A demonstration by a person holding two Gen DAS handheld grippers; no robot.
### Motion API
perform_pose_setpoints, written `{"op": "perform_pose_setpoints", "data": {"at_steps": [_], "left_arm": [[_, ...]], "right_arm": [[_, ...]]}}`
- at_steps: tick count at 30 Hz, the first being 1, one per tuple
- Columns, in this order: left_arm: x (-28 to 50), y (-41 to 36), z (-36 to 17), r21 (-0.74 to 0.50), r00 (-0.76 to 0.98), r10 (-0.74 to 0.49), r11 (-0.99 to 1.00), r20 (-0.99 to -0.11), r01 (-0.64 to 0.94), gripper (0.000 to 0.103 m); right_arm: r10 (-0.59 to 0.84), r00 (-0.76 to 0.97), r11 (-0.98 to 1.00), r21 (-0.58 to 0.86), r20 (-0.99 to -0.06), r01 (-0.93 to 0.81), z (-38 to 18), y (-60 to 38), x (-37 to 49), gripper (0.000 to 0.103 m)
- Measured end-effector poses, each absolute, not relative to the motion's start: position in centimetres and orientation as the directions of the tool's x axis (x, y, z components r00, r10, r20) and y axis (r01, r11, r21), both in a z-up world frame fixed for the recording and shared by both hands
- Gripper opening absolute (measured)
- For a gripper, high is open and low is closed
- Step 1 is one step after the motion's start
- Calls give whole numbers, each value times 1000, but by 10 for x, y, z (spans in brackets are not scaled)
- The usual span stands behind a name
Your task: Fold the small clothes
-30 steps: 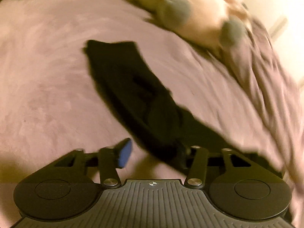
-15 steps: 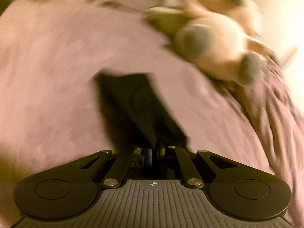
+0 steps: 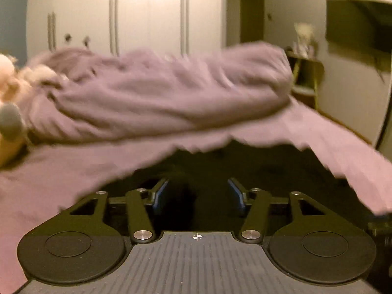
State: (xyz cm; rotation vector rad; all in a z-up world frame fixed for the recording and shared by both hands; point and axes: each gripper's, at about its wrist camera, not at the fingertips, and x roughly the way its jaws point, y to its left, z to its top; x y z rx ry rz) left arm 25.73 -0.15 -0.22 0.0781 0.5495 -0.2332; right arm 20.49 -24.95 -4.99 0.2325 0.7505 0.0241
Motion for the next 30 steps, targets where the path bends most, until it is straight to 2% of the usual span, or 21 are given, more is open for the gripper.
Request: {"op": "perform_pose_setpoints", "data": {"at_steps": [4, 9, 14, 20, 23, 24, 25, 26, 28, 30], "left_arm": [[244, 12, -25, -47, 798, -141, 989, -587, 141, 61], [228, 58, -37, -1, 785, 69, 996, -616, -89, 64], [233, 103, -38, 0, 731, 268, 939, -627, -344, 66], [223, 123, -46, -18, 696, 289, 917, -657, -398, 67], [214, 127, -53, -24, 688, 281, 917, -669, -398, 67], [213, 128, -54, -29, 686, 278, 916, -672, -400, 67], [214, 128, -57, -32, 683, 276, 915, -676, -402, 67], [214, 128, -60, -33, 679, 272, 916, -682, -400, 67], [215, 127, -62, -28, 674, 274, 916, -686, -400, 67], [217, 125, -63, -15, 670, 282, 916, -686, -400, 67]], "right_arm": [[139, 734, 964, 259, -665, 52, -47, -258, 207, 56], [236, 715, 950, 313, -658, -26, -48, -240, 233, 56], [398, 666, 897, 419, -631, -139, -50, -191, 282, 56], [426, 665, 900, 213, -614, -379, -37, -90, 303, 56], [374, 665, 908, 110, -646, -404, -48, -62, 315, 53], [345, 659, 916, 87, -668, -391, -55, -58, 322, 49], [334, 650, 920, 86, -683, -382, -61, -57, 328, 32], [328, 645, 924, 93, -691, -371, -64, -59, 332, 7], [342, 668, 930, 137, -661, -340, -61, -71, 331, 5], [329, 749, 944, 181, -575, -275, -47, -92, 320, 5]]}}
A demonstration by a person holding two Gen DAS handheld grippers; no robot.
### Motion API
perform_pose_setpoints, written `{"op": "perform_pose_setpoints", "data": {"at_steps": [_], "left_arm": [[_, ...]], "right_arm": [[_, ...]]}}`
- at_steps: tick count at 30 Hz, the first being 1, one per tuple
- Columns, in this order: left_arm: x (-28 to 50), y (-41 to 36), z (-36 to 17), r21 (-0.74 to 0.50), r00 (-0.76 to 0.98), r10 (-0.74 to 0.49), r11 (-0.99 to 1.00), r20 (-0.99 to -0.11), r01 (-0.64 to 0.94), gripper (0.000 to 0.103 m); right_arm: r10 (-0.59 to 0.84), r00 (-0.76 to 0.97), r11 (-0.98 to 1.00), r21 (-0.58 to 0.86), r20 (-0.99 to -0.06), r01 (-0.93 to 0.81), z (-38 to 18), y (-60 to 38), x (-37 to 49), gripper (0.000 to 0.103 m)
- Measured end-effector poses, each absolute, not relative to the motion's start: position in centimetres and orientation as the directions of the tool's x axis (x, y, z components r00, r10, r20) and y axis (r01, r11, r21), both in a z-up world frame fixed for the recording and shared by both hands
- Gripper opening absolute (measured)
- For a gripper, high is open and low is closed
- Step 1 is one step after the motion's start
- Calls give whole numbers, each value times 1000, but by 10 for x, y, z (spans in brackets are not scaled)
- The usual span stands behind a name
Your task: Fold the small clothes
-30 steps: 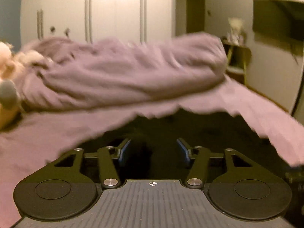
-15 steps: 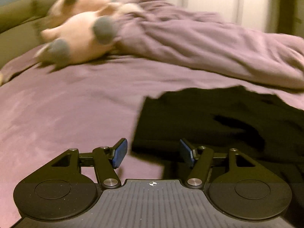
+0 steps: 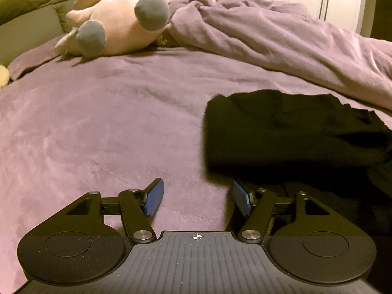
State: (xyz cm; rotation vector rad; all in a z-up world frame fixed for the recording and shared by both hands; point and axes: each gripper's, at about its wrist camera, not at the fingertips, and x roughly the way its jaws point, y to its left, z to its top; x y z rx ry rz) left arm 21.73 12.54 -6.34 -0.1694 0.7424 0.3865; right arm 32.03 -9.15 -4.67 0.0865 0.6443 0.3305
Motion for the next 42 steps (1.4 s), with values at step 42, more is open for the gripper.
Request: {"op": "perform_pose_setpoints", "data": {"at_steps": [42], "left_arm": [[282, 71, -57, 170, 713, 281, 960, -643, -224, 78]], "right_arm": [[185, 798, 689, 655, -574, 311, -96, -324, 317, 14]]}}
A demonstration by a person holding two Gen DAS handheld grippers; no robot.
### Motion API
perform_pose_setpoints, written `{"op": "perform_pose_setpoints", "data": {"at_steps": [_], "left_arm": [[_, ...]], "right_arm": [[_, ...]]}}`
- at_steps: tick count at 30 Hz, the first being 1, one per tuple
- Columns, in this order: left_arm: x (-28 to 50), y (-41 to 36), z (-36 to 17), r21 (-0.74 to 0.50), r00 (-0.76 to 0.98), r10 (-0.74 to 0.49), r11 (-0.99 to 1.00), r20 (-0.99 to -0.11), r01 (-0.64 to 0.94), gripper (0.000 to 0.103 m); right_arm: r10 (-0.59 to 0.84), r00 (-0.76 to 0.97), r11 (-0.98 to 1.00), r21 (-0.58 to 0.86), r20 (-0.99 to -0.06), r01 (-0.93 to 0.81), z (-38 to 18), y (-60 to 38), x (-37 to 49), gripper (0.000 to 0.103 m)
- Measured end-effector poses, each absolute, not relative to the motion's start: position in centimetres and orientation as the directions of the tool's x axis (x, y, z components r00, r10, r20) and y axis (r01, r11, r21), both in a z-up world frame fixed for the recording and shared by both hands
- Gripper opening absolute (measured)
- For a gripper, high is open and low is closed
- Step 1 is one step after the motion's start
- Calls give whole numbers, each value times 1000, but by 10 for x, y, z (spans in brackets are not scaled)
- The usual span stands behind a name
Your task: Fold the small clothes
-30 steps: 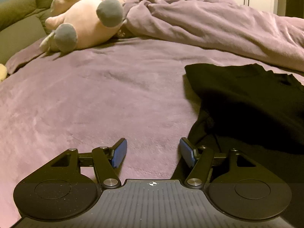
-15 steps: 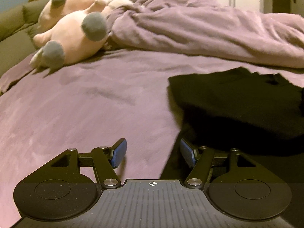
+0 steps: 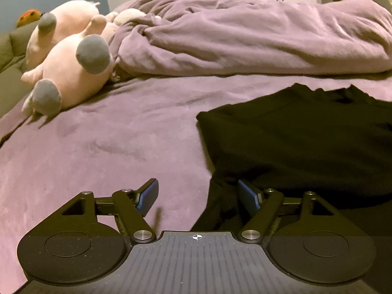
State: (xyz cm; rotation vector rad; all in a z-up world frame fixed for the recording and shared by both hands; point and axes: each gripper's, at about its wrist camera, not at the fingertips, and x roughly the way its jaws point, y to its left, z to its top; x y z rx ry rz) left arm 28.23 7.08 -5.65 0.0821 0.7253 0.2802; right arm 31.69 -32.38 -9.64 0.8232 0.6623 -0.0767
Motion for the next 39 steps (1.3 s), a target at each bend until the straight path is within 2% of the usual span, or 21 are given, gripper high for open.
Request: {"op": "perform_pose_setpoints", "data": {"at_steps": [5, 9, 15, 16, 18, 20, 22, 24, 27, 28, 31, 34, 39], "left_arm": [[284, 80, -59, 128, 714, 280, 957, -642, -260, 79], [285, 85, -60, 94, 712, 272, 955, -648, -280, 79], [286, 92, -58, 48, 707, 257, 952, -659, -302, 78], [287, 93, -57, 50, 708, 261, 951, -656, -305, 78], [285, 94, -55, 58, 716, 281, 946, -639, -319, 75], [286, 99, -54, 78, 713, 331, 928, -618, -363, 73], [288, 110, -56, 63, 691, 356, 909, -629, -411, 72], [287, 121, -57, 15, 669, 343, 896, -659, -444, 69], [279, 133, -53, -1, 664, 355, 882, -658, -472, 69], [276, 133, -49, 9, 671, 364, 882, -645, -470, 69], [274, 123, -34, 5, 711, 350, 899, -610, -439, 71], [284, 99, -26, -41, 756, 253, 937, -604, -347, 75], [311, 68, -49, -72, 733, 152, 962, -663, -265, 75]], "right_arm": [[191, 820, 649, 696, -539, 307, -101, -338, 312, 10], [212, 810, 659, 692, -547, 295, -101, -337, 317, 10], [224, 763, 773, 587, -607, 241, -90, -315, 339, 11], [212, 769, 800, 559, -603, 218, -84, -310, 342, 6], [207, 816, 803, 570, -540, 173, -71, -308, 338, 3], [222, 877, 725, 673, -426, 143, -60, -319, 328, 3], [212, 905, 654, 742, -369, 149, -62, -331, 320, 3], [176, 895, 668, 718, -409, 196, -71, -334, 315, 8], [119, 824, 749, 595, -554, 292, -86, -337, 311, 12], [91, 827, 753, 582, -555, 308, -87, -340, 306, 12], [-46, 850, 754, 540, -525, 374, -76, -346, 289, 24], [-27, 860, 823, 477, -510, 309, -64, -324, 302, 24], [124, 805, 952, 298, -580, 69, -72, -255, 344, 23]]}}
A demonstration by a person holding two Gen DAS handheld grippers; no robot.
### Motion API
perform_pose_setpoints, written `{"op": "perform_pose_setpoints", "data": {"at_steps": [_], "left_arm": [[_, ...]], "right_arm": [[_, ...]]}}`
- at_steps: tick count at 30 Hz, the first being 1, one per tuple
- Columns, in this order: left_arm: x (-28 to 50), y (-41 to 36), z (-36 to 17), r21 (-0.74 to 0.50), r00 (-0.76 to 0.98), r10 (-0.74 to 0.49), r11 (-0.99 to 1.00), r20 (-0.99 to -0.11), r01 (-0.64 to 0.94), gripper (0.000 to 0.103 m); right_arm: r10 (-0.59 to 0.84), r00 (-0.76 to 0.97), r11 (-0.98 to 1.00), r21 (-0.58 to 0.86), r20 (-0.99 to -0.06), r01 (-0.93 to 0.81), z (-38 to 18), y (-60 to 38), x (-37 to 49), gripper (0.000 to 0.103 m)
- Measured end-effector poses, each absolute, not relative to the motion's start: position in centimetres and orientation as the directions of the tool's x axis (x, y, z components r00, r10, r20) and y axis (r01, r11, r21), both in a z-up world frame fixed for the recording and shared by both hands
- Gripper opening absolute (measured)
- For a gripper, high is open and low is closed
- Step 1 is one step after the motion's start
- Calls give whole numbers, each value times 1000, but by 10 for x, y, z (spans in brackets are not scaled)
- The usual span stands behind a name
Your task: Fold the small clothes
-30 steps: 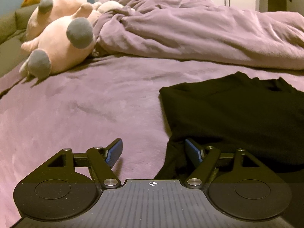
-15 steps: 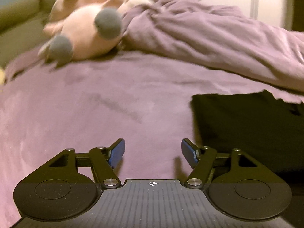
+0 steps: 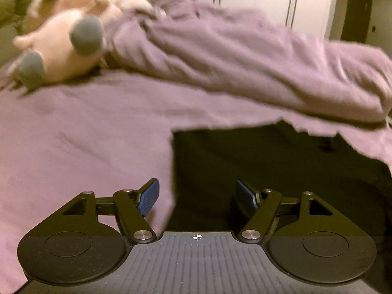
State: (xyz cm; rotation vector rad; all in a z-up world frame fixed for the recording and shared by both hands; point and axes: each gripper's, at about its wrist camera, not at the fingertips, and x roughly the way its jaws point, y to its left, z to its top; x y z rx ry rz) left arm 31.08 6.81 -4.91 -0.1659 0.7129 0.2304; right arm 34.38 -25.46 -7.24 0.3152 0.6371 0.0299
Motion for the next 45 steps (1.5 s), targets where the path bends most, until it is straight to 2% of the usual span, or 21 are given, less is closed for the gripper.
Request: {"op": "perform_pose_setpoints", "data": {"at_steps": [2, 6, 10, 13, 15, 18, 25, 29, 31, 32, 33, 39, 45], "left_arm": [[321, 67, -64, -44, 691, 173, 958, -702, -284, 77], [327, 76, -77, -8, 688, 217, 951, -692, -308, 89], [328, 82, -83, -9, 691, 237, 943, -683, -332, 96], [321, 76, -76, 32, 704, 247, 952, -666, -304, 93], [310, 71, -70, 62, 713, 237, 963, -660, -262, 91], [290, 67, -64, 82, 735, 215, 974, -643, -213, 91], [286, 68, -64, 57, 721, 202, 974, -663, -221, 92], [272, 85, -51, -66, 702, 129, 968, -701, -244, 90], [253, 90, -43, -93, 699, 111, 965, -706, -247, 89], [242, 92, -40, -93, 700, 98, 969, -707, -230, 89], [228, 93, -37, -89, 701, 83, 975, -708, -206, 89], [122, 100, -32, -49, 660, 28, 994, -751, -98, 90], [50, 102, -44, -42, 598, 20, 995, -801, -90, 89]], "right_arm": [[93, 787, 980, 198, -610, 38, -83, -238, 356, 20], [-17, 790, 995, 65, -613, 72, -91, -239, 371, 0], [-52, 790, 993, 55, -611, 108, -96, -254, 380, 0], [-74, 778, 995, 4, -623, 97, -90, -249, 378, 0], [-37, 776, 997, 34, -629, 74, -81, -247, 369, 0], [25, 776, 996, 79, -630, 33, -74, -251, 341, 11], [41, 749, 997, 71, -662, 7, -89, -258, 321, 13], [44, 681, 997, 70, -731, 10, -75, -257, 329, 14], [71, 654, 993, 113, -753, 22, -64, -261, 316, 23], [88, 650, 990, 137, -755, 25, -59, -264, 303, 33], [107, 644, 987, 159, -757, 24, -56, -267, 286, 37], [220, 582, 956, 292, -783, 30, -55, -297, 153, 38], [190, 587, 962, 270, -787, 50, -44, -315, 59, 38]]}}
